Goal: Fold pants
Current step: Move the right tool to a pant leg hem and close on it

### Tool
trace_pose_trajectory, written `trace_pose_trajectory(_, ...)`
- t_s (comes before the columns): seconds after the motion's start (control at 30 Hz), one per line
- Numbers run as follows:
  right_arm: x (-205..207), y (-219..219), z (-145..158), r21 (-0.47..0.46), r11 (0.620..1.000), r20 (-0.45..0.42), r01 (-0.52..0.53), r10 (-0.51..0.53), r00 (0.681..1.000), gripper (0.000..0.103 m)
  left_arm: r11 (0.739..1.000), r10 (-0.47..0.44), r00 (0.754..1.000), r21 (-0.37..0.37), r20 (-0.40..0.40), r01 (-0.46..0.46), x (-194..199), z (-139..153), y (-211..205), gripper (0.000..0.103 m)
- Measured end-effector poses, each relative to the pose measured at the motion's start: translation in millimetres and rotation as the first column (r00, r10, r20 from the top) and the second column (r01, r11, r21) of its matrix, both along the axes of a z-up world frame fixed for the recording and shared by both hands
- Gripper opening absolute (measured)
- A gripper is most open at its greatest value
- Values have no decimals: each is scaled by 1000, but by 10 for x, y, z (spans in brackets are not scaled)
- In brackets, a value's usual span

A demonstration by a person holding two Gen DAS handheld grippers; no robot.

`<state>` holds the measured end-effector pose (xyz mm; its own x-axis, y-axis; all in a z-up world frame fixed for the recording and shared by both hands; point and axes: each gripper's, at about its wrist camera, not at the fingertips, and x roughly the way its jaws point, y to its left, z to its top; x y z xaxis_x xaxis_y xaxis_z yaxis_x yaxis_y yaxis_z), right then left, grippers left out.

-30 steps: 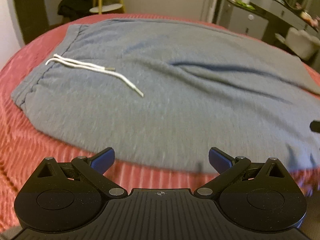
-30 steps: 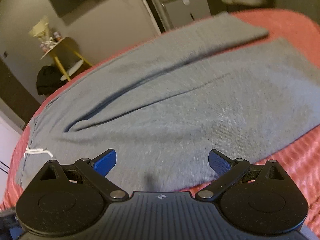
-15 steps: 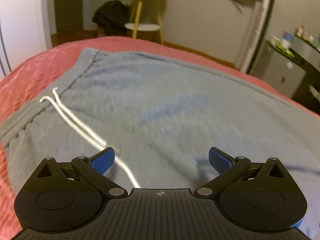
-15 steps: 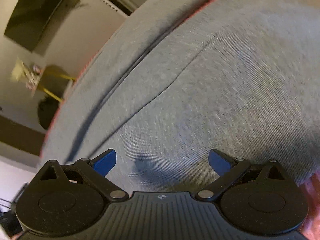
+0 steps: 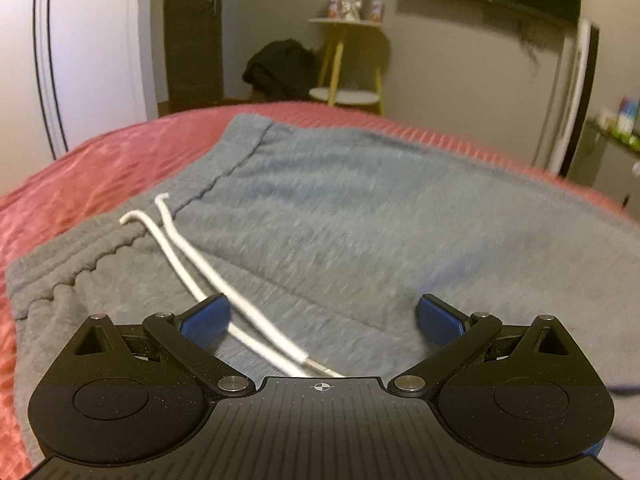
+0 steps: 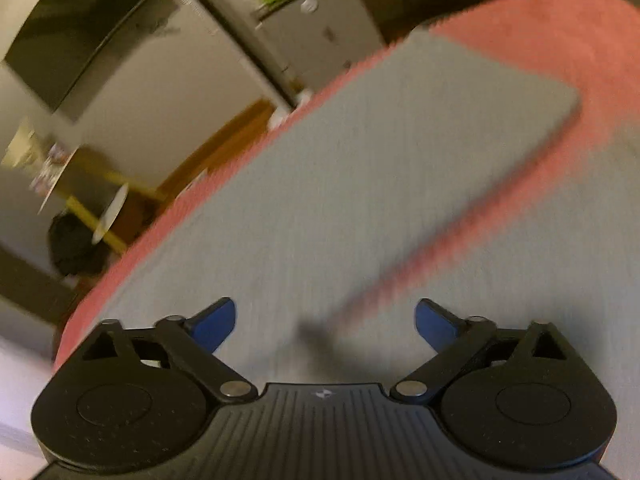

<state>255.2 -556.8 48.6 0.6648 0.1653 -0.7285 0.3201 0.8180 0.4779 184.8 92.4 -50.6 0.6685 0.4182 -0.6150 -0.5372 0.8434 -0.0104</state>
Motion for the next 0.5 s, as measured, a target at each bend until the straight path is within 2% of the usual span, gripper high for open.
trace_pose_trajectory(0.03, 236, -51, 17, -10, 999, -9, 36, -36, 999, 78, 1000, -2, 1000, 5, -4, 2, 2, -26, -16, 103)
trace_pose_trajectory(0.17, 999, -87, 52, -116, 989, -14, 95, -98, 995, 66, 1000, 3, 1000, 13, 20, -4, 6, -73, -35, 103)
trace_pose_trajectory(0.27, 1509, -138, -30, -113, 979, -52, 168, -174, 983, 52, 1000, 5, 999, 1, 42, -5, 9, -160, -22, 103)
trace_pose_trajectory(0.5, 2018, -493, -336, -128, 921, -77, 369, -380, 922, 50, 999, 30, 994, -40, 106, -26, 3, -228, 26, 103)
